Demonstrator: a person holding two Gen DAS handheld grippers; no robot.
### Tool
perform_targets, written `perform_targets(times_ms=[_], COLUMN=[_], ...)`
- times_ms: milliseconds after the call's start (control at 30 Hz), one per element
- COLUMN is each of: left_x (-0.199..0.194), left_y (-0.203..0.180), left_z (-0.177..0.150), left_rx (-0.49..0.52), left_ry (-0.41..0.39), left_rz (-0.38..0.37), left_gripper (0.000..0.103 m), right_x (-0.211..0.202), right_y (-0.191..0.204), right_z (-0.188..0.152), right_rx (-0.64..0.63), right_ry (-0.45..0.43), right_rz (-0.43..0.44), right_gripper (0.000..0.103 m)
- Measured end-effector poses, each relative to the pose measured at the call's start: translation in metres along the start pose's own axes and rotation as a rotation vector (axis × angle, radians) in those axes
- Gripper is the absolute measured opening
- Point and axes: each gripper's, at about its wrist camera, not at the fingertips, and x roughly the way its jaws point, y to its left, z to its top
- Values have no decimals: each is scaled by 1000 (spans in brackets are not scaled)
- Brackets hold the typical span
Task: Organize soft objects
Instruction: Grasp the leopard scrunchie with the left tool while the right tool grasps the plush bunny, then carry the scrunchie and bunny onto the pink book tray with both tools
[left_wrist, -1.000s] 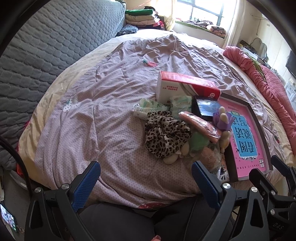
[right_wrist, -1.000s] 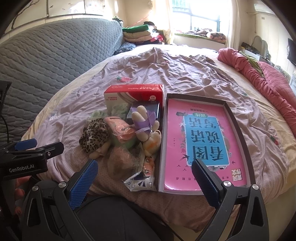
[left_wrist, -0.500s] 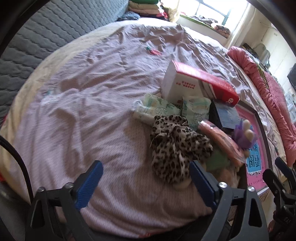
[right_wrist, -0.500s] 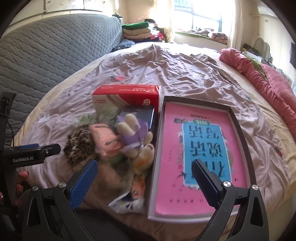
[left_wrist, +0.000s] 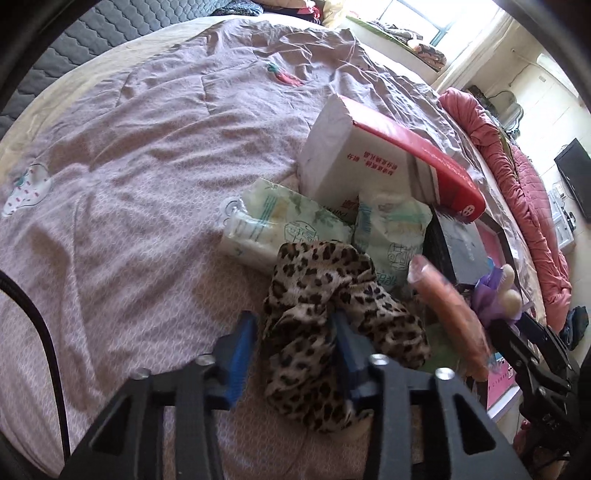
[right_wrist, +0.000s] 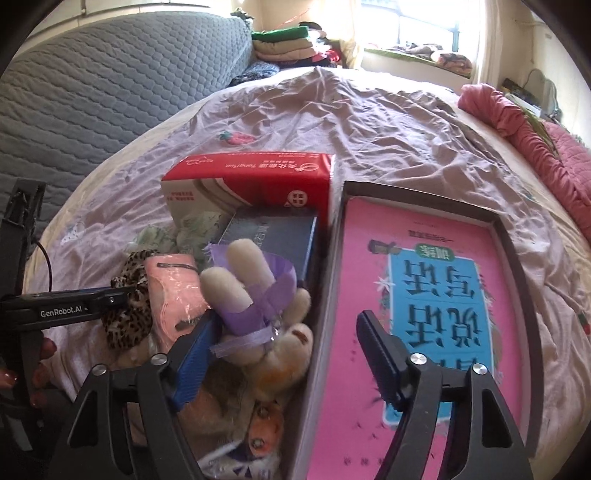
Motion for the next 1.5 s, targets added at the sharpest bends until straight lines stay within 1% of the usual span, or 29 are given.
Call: perform_targets(times_ms=[67, 100, 133, 200, 300, 333, 367, 567, 667, 833, 1000, 1067, 1167, 1300, 1500], left_x=[6, 8, 9, 8, 3, 0, -4, -32, -50, -81, -112, -123, -134, -147, -154], left_y=[1, 2, 3, 2, 0, -1, -2, -9, -15, -26, -45, -53, -65, -86, -124], left_z=[2, 2, 2, 1, 0, 1, -1, -5, -6, -2, -1, -2, -2, -6, -15], left_rx=[0, 0, 2, 14, 33, 40, 45, 64, 82, 96, 131, 141, 163, 197, 262], left_ry=[20, 22, 19, 14, -11, -19, -26, -77, -110, -170, -225, -242, -260, -274, -281], left_rz=[-6, -10, -17, -36, -43, -46, -48, -67, -67, -75, -56, -63, -52, -73, -91], left_gripper=[25, 21, 19, 14, 11, 10, 10, 9, 9, 9, 9, 9, 9, 9, 9], right_x=[5, 7, 10, 10, 6, 3, -1, -19, -34, -57, -80, -89, -108, -127, -156], right_y=[4, 6, 7, 9, 5, 3, 3, 2, 0, -3, -7, -9, -13, -25, -54], right_z=[2, 3, 4, 4, 3, 3, 4, 7, 9, 13, 15, 15, 15, 11, 0], right_rx=[-19, -26, -31, -38, -22, -12, -7, -1, 2, 21, 34, 42, 49, 77, 137], right_ry=[1, 5, 12, -2, -27, -34, -41, -82, -117, -151, -185, -197, -225, -244, -267], right_rz=[15, 23, 46, 62, 110, 128, 143, 147, 158, 168, 168, 168, 163, 143, 108], right_gripper=[66, 58, 53, 52, 42, 31, 29, 28, 28, 28, 28, 28, 28, 28, 28])
